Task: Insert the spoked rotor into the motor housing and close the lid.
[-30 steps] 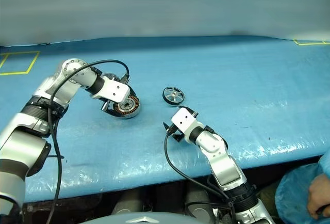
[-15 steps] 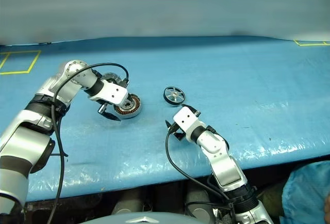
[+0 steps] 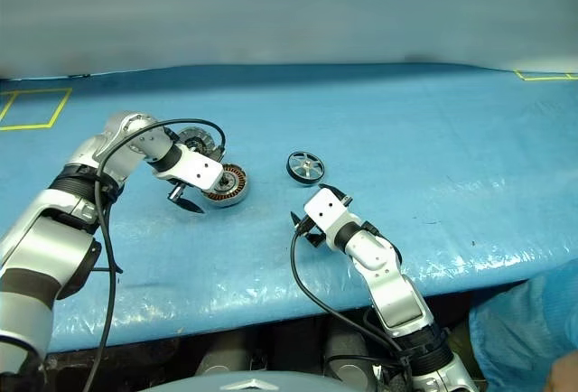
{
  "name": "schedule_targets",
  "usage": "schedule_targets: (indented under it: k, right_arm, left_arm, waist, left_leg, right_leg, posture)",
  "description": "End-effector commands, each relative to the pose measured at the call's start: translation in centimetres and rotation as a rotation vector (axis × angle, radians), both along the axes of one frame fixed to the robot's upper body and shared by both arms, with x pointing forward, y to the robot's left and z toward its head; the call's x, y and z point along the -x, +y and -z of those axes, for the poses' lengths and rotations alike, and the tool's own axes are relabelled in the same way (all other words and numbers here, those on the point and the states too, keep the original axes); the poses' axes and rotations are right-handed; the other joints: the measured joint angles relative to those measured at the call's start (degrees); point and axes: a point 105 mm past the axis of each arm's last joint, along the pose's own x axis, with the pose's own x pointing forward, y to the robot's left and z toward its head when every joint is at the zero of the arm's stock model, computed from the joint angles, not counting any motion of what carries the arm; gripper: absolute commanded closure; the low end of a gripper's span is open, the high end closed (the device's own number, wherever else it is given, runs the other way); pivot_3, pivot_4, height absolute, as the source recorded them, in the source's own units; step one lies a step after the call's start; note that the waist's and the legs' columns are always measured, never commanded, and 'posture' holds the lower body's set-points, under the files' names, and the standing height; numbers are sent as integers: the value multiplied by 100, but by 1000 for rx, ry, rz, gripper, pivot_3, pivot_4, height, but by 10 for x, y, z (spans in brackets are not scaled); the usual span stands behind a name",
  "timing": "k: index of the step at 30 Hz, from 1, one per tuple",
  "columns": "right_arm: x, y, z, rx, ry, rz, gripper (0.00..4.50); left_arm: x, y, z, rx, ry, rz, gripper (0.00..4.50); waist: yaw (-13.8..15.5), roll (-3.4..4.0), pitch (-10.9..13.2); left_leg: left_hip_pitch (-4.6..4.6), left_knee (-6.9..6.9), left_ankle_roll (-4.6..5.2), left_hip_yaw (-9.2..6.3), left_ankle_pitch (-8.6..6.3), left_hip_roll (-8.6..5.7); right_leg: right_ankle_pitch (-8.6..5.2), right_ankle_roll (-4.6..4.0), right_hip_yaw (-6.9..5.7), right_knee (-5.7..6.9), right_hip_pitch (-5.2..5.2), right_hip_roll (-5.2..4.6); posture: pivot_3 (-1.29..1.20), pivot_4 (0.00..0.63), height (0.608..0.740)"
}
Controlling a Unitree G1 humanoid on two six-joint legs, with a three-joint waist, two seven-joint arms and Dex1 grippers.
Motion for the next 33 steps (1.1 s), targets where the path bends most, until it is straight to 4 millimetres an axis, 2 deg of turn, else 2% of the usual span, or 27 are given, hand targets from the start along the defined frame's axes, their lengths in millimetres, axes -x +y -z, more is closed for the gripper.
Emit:
schedule_targets:
  k: [1,9,13,16,18,22,26,33]
  right_arm:
    - [0,2,-14,-16,-56,-16,38]
    - [0,1,-15,-16,-60,-9,38]
    - [1,0,-15,-16,-60,-5,0]
    - [1,0,-15,-17,-60,-4,0]
    - [2,0,-16,-17,-61,-3,0]
    - [2,-1,-16,-16,-63,-1,0]
    - [3,-1,-16,-13,-63,-2,0]
    - [8,-8,-15,11,-52,-2,0]
  left_arm:
    - [-5,-3,-9,-7,-37,20,0]
    - [-2,1,-1,-37,-1,21,0]
    - [-2,2,5,-49,-6,23,880]
    - [3,4,12,-62,25,25,880]
    - [7,7,17,-82,55,28,1200]
    - [6,8,21,-83,35,35,2342]
    - [10,9,23,-84,43,63,2495]
    - [18,-17,23,-47,-69,310,2495]
  waist:
    - [-1,0,0]
    - [-3,-1,0]
    - [-9,-2,-1]
    - [-12,-2,-1]
    - [-11,-3,-2]
    - [-14,2,-7]
    - [-6,0,-12]
    - [24,3,-19]
  left_leg:
    - [0,0,0,1,0,0]
    - [0,3,3,3,-2,1]
    - [1,6,8,6,-5,1]
    - [3,6,16,9,-9,1]
    - [4,8,15,10,-9,1]
    - [10,9,16,16,-9,1]
    - [18,11,26,15,-15,2]
    - [18,14,30,15,-17,-2]
  right_leg:
    - [0,0,1,0,0,0]
    - [2,3,2,0,0,0]
    - [4,6,5,0,0,0]
    - [5,8,8,2,0,0]
    - [5,8,9,3,0,0]
    - [5,8,15,4,3,0]
    - [5,7,17,12,9,0]
    - [5,6,17,17,8,-8]
  posture:
    - [0,150,740]
    - [0,150,740]
    - [0,150,740]
    - [0,150,740]
    - [0,150,740]
    - [0,150,740]
    - [0,150,740]
    - [0,150,740]
